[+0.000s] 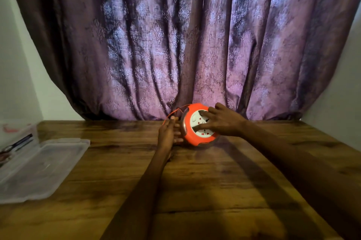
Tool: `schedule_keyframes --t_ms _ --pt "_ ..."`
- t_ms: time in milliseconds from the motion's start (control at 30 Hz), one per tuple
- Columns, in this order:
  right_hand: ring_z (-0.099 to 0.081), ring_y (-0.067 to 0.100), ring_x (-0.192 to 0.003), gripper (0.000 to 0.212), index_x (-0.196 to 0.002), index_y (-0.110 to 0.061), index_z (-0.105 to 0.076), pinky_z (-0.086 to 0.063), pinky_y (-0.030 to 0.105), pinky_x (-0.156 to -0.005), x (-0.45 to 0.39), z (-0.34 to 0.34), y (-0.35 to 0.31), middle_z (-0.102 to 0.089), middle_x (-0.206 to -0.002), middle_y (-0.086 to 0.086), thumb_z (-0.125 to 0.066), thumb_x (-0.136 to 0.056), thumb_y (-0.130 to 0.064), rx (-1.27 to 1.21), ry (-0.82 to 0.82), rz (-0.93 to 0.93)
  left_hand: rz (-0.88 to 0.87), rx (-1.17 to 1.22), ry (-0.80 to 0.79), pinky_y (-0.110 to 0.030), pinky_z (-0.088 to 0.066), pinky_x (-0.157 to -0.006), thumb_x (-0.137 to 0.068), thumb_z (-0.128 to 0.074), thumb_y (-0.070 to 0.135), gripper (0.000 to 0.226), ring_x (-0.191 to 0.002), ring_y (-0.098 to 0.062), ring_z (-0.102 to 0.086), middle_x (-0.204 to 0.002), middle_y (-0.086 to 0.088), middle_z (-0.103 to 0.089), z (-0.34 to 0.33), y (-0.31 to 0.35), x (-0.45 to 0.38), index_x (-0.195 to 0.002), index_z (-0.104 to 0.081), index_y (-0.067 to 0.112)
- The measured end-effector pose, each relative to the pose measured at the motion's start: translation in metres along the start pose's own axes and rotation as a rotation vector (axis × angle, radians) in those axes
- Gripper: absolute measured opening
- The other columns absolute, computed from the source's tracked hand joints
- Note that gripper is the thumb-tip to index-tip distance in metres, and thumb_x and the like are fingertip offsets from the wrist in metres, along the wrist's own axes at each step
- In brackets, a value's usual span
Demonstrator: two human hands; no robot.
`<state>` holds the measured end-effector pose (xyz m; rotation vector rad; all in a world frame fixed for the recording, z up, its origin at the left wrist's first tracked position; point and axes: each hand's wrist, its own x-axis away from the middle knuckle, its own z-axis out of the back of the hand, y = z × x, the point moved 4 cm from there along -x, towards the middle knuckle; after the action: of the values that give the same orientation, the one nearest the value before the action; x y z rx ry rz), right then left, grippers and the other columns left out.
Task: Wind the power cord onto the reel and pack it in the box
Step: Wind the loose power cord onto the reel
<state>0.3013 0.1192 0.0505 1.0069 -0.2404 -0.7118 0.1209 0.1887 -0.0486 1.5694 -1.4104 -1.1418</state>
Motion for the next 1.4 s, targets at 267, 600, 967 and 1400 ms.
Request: schedule_keyframes --t_ms 267,600,967,1400 --pt "-0.064 0.031 -0.095 0.049 -0.129 -0.047 -0.056 -0.046 0.039 -0.076 0.034 -0.008 0.014 -0.061 -0.132 0.017 -0.06 -0.089 -0.02 0.059 -0.067 0.075 0.072 -0.015 0.033 -0.022 -0.044 -0.052 -0.098 -0.05 0.022 0.025 -0.066 -0.017 -0.061 -0.09 -0.008 -0.069 0.016 0.005 -0.007 -0.105 -0.071 0.01" --pt "-0.067 0.031 -0.097 0.057 -0.127 -0.047 -0.06 -0.051 0.039 -0.079 0.046 -0.001 0.01 -0.063 -0.13 0.017 -0.079 -0.081 -0.021 0.032 -0.123 0.099 -0.528 -1.446 -0.398 -0.036 -0.038 -0.11 -0.089 -0.061 0.027 0.036 -0.133 -0.028 -0.049 -0.138 -0.006 -0.06 -0.017 -0.023 0.019 -0.125 -0.066 0.026" --pt "-0.066 0.032 -0.1 0.06 -0.131 -0.048 -0.056 -0.051 0.044 -0.083 0.045 -0.017 -0.002 -0.063 -0.132 0.016 -0.079 -0.079 -0.03 -0.032 -0.178 0.031 -0.399 -0.65 -0.183 -0.021 -0.043 -0.043 -0.097 -0.061 0.016 0.018 -0.044 -0.001 -0.055 -0.059 0.002 -0.065 0.008 0.045 0.014 -0.081 -0.07 0.015" --pt "-0.066 0.036 -0.096 0.065 -0.131 -0.042 -0.059 -0.049 0.041 -0.075 0.023 -0.019 -0.003 -0.062 -0.131 0.018 -0.083 -0.072 -0.027 -0.151 -0.11 -0.173 -0.003 -0.286 0.534 -0.054 -0.058 -0.079 -0.09 -0.06 0.007 0.02 -0.088 -0.032 -0.068 -0.101 -0.029 -0.072 0.139 0.042 -0.016 -0.099 -0.069 -0.009"
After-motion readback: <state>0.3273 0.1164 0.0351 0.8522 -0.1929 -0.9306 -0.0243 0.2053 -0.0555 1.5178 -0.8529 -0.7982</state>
